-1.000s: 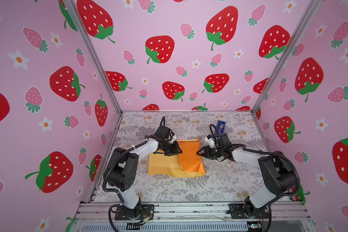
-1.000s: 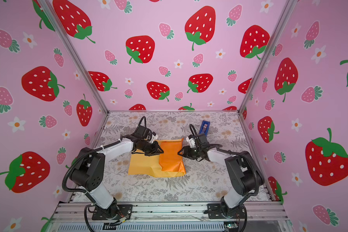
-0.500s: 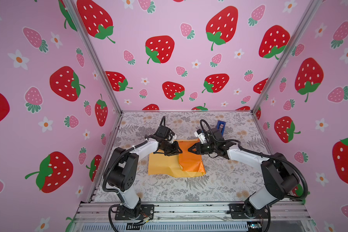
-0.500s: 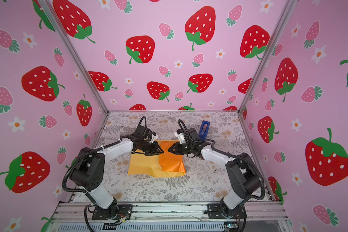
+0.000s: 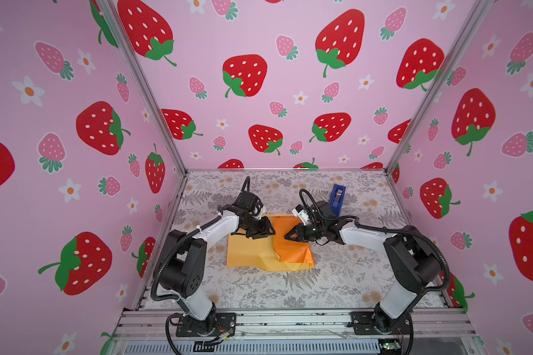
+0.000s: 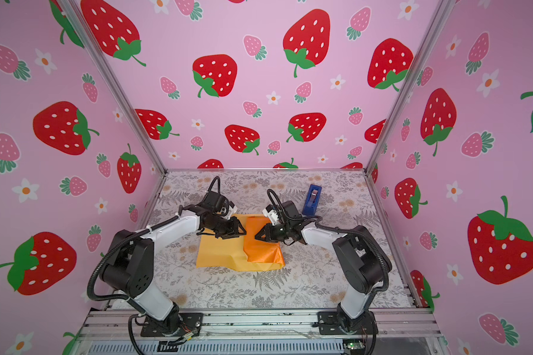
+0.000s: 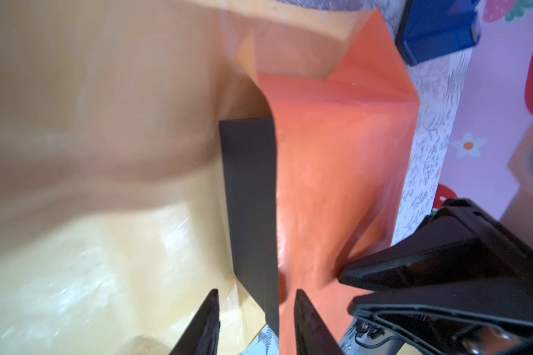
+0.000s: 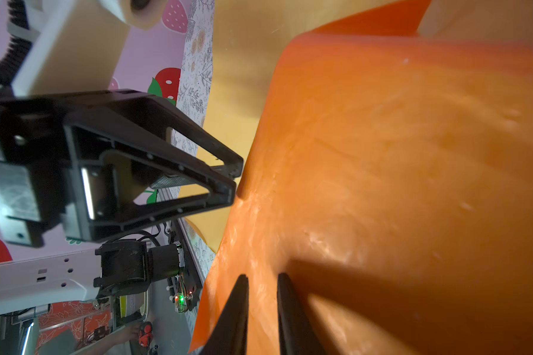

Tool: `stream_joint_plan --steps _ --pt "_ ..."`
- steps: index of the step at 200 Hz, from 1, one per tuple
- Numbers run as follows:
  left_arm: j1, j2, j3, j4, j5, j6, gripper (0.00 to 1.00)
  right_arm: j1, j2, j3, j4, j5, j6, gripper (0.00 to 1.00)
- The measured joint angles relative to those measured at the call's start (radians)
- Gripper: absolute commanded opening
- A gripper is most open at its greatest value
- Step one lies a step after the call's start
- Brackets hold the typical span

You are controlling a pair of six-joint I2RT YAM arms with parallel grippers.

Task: Wrap the gift box in paper
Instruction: 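Release the box and move the left gripper to the paper edge nearest it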

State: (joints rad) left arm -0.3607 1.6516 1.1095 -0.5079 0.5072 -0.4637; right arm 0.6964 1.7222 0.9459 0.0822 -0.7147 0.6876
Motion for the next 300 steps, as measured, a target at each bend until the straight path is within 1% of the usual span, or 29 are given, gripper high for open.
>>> stream_joint_plan --steps 18,30,46,48,57,75,88,102,126,137,155,173,194,236,262,300 --pt "0.053 -0.068 0.000 -0.038 -0.028 0.024 0.59 0.000 0.000 0.000 0.000 0.000 -0.004 0.21" --pt "0.110 -0.122 -0.002 -0.049 -0.039 0.032 0.64 0.000 0.000 0.000 0.000 0.000 -0.005 0.21" --pt "0.204 -0.183 -0.031 -0.044 -0.050 0.039 0.67 0.000 0.000 0.000 0.000 -0.001 -0.006 0.22" --pt "0.204 -0.183 -0.031 -0.044 -0.050 0.039 0.68 0.000 0.000 0.000 0.000 -0.001 -0.006 0.22" --pt "0.266 -0.205 -0.061 -0.040 -0.054 0.040 0.69 0.000 0.000 0.000 0.000 -0.001 -0.008 0.22" --pt "0.364 -0.214 -0.143 -0.007 -0.049 0.029 0.72 0.000 0.000 0.000 0.000 -0.001 -0.008 0.22" --pt "0.414 -0.204 -0.206 0.015 -0.043 0.017 0.75 0.000 0.000 0.000 0.000 -0.002 -0.008 0.22" --pt "0.447 -0.187 -0.259 0.031 -0.040 0.010 0.76 0.000 0.000 0.000 -0.001 -0.002 -0.010 0.22" --pt "0.480 -0.157 -0.296 0.064 -0.015 0.004 0.76 0.000 0.000 0.000 -0.001 -0.004 -0.012 0.22" --pt "0.487 -0.135 -0.301 0.089 0.010 -0.001 0.72 0.000 0.000 0.000 -0.001 -0.005 -0.013 0.22" --pt "0.490 -0.091 -0.304 0.132 0.067 -0.008 0.61 0.000 0.000 0.000 -0.001 -0.005 -0.013 0.22" --pt "0.490 -0.073 -0.312 0.162 0.116 -0.011 0.54 0.000 0.000 0.000 -0.001 -0.005 -0.013 0.22" --pt "0.490 -0.086 -0.320 0.168 0.139 -0.012 0.44 0.000 0.000 0.000 -0.001 -0.005 -0.013 0.22" --pt "0.484 -0.146 -0.320 0.167 0.164 -0.003 0.20 0.000 0.000 0.000 -0.001 -0.005 -0.012 0.22" --pt "0.463 -0.148 -0.320 0.156 0.167 0.007 0.11 0.000 0.000 0.000 -0.001 -0.005 -0.012 0.22" --pt "0.410 -0.185 -0.297 0.095 0.159 0.027 0.07 0.000 0.000 0.000 -0.001 -0.005 -0.012 0.22"
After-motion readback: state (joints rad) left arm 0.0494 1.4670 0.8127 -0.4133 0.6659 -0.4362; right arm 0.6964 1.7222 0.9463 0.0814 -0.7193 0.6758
